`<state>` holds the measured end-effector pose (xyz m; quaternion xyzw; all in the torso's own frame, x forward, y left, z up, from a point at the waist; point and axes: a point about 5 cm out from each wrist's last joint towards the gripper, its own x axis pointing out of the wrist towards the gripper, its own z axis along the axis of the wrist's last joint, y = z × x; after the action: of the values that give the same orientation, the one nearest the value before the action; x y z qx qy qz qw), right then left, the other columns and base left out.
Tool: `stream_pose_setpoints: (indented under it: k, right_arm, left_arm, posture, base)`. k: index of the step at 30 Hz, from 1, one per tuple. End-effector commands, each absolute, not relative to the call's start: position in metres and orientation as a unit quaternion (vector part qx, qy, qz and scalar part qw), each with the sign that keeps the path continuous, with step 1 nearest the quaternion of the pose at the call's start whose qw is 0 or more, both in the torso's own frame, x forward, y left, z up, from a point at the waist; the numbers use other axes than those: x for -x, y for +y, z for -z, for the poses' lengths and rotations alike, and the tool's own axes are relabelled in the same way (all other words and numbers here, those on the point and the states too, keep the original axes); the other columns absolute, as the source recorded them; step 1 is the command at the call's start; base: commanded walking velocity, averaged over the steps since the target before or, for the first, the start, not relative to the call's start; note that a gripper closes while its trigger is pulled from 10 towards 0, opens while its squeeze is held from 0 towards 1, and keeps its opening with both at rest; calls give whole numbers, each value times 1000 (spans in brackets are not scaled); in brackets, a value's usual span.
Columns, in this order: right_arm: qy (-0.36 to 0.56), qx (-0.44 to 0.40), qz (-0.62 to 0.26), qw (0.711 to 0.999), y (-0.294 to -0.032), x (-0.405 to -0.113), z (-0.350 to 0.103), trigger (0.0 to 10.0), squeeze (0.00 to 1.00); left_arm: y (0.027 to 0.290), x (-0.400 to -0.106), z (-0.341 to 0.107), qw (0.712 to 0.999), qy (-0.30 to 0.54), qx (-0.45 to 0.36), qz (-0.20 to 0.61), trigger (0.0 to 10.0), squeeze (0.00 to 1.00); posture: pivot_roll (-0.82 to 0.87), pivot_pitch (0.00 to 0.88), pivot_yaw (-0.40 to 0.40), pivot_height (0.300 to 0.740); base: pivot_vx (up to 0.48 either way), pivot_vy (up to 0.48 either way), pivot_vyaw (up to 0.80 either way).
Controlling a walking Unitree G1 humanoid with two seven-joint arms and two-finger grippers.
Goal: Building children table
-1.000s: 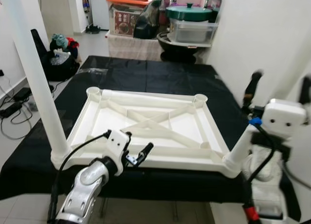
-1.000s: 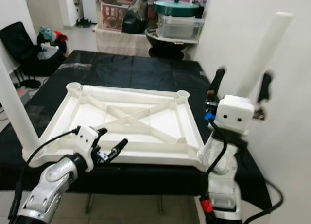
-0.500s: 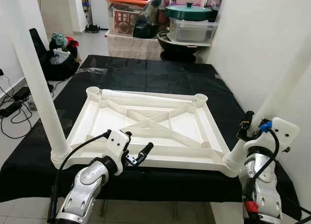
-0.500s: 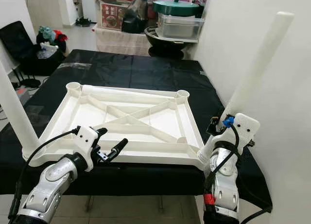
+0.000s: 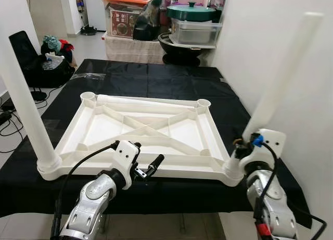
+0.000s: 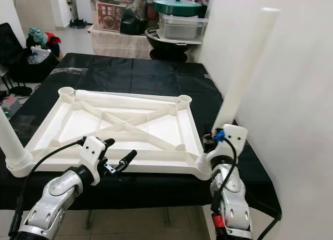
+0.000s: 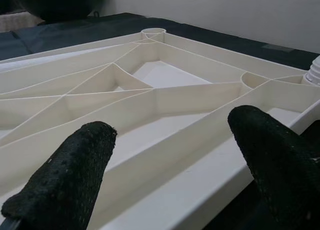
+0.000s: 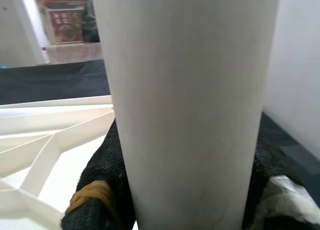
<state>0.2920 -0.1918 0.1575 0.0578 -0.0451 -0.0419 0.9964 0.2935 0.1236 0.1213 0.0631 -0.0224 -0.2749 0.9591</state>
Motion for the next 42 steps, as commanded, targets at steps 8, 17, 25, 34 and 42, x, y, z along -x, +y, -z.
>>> stream_pose_setpoints:
  k: [8,17,25,34,42]
  right_arm:
    - [-7,-74,-10,997,-172,-292,-145,0,0]
    - [88,-113,369,918,-261,-273,-108,0,0]
    - [98,-115,454,878,-274,-257,-102,0,0]
    - [58,-101,299,947,-231,-285,-120,10000,1000]
    - [29,-126,227,965,-224,-294,-132,10000,0]
  left_arm:
    - [126,-294,-120,959,-20,-77,273,10000,0]
    - [124,-295,-120,959,-21,-79,272,10000,0]
    - [125,-296,-120,960,-21,-82,268,10000,0]
    - [124,-296,-120,960,-20,-85,267,10000,0]
    - [125,-296,-119,960,-19,-86,266,10000,0]
  posture:
    - [51,0,-119,740]
    - [52,0,-119,740]
    - [49,0,-118,740]
    - [49,0,-116,740]
    - [50,0,-117,740]
  base:
    - [0,0,0]
    - [0,0,0]
    - [0,0,0]
    - [0,0,0]
    - [0,0,0]
